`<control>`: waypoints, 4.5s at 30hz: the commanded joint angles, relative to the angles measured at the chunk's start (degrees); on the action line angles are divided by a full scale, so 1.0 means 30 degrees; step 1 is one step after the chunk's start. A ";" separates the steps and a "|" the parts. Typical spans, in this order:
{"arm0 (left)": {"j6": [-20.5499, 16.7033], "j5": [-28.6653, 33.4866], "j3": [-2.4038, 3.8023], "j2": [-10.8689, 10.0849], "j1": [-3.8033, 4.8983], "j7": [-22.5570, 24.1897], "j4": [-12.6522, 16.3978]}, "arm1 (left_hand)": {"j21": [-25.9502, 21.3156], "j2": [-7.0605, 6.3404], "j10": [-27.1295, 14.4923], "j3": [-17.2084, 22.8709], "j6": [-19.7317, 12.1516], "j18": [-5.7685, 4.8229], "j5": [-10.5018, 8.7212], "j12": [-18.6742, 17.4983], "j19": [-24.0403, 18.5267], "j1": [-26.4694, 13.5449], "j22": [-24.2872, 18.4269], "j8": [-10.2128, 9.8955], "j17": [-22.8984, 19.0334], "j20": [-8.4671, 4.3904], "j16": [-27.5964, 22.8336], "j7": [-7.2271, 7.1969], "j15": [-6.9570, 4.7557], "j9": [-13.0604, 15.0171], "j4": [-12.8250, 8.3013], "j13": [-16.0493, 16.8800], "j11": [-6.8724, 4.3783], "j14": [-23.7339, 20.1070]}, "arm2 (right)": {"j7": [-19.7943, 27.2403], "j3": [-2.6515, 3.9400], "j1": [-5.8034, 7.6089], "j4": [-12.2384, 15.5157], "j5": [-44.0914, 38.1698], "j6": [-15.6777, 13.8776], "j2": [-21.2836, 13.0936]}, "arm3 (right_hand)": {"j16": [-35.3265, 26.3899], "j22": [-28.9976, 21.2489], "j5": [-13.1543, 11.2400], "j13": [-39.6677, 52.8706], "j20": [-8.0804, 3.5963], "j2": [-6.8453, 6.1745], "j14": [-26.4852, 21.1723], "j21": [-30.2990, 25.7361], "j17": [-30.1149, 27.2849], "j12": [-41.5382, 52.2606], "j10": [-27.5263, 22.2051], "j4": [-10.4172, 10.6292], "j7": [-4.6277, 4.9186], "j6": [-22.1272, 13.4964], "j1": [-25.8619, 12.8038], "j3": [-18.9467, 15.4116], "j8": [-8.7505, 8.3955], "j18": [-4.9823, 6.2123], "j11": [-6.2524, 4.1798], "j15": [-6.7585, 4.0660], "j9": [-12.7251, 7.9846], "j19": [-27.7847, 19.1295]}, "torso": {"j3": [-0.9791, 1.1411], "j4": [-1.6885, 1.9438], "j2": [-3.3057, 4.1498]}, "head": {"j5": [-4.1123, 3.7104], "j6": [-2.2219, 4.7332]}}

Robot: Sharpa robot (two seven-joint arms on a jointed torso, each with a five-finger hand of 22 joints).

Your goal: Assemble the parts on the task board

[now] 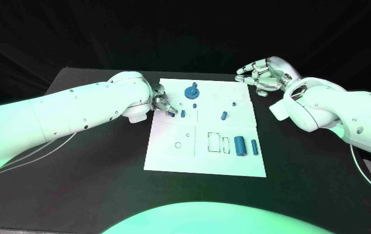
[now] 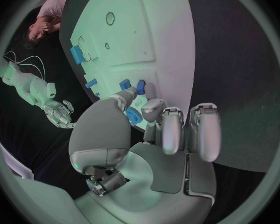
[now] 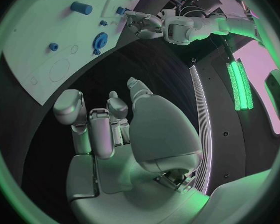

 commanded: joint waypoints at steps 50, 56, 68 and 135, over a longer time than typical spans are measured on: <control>0.0066 0.0529 -0.0010 0.0153 0.0009 0.0062 -0.0069 | 0.0118 0.0372 0.0178 -0.1303 0.0229 -0.0199 -0.0059 0.0080 0.0951 -0.0226 0.2751 -0.0011 0.3714 -0.0124 0.0098 0.0037 -0.0154 0.0096 0.0682 0.0113 -0.0014 0.1548 | 0.0143 0.0009 -0.0012 -0.0106 -0.0057 0.0202 0.0153 | -0.0101 -0.0002 0.0051 0.0007 0.0005 0.0049 0.0872 -0.0125 0.0753 0.0005 -0.0051 0.0044 -0.0017 -0.0005 -0.0201 -0.0144 0.0138 0.0243 0.0023 -0.0126 -0.0042 -0.0080 | 0.0006 -0.0009 0.0004 | -0.0018 -0.0018; -0.0083 0.0589 -0.0010 0.0154 0.0011 0.0049 -0.0069 | 0.0109 0.0408 0.0183 -0.1566 0.0237 -0.0196 -0.0056 0.0085 0.0945 -0.0230 0.2741 -0.0008 0.3713 -0.0123 0.0094 0.0039 -0.0152 0.0113 0.0783 0.0129 -0.0013 0.1548 | 0.0145 0.0009 -0.0012 -0.0112 -0.0048 0.0201 0.0158 | -0.0101 -0.0002 0.0051 0.0007 0.0005 0.0049 0.0872 -0.0125 0.0753 0.0005 -0.0051 0.0044 -0.0017 -0.0005 -0.0201 -0.0144 0.0138 0.0243 0.0023 -0.0126 -0.0042 -0.0080 | 0.0013 -0.0014 0.0002 | -0.0032 -0.0016; -0.0277 0.0607 -0.0009 0.0189 0.0015 0.0076 -0.0050 | 0.0114 0.0444 0.0179 -0.1684 0.0240 -0.0198 -0.0052 0.0080 0.0949 -0.0226 0.2750 -0.0009 0.3714 -0.0124 0.0096 0.0036 -0.0152 0.0120 0.0838 0.0125 -0.0011 0.1548 | 0.0147 0.0009 -0.0012 -0.0127 -0.0044 0.0204 0.0168 | -0.0101 -0.0002 0.0051 0.0007 0.0005 0.0049 0.0872 -0.0125 0.0753 0.0005 -0.0051 0.0044 -0.0017 -0.0005 -0.0201 -0.0144 0.0138 0.0243 0.0023 -0.0126 -0.0042 -0.0080 | 0.0009 -0.0016 -0.0002 | -0.0033 -0.0019; -0.4931 0.4307 0.0523 -0.0684 0.0451 0.5430 0.0651 | -0.4442 0.1561 -0.4928 -0.5053 -0.2766 0.1108 0.0076 -0.4945 -0.2017 0.1911 -0.3149 -0.1450 0.2764 0.0410 -0.1743 0.1469 0.0736 -0.0263 0.1785 -0.6387 0.1206 0.1074 | 0.0235 0.0007 -0.0017 -0.0409 0.0021 0.0168 0.0272 | -0.0128 -0.0018 0.0054 -0.0001 0.0002 0.0051 0.0867 -0.0168 0.0719 0.0007 -0.0047 0.0052 -0.0019 -0.0013 -0.0212 -0.0170 0.0145 0.0249 0.0020 -0.0128 -0.0068 -0.0089 | 0.0036 -0.0009 -0.0026 | -0.0116 0.0230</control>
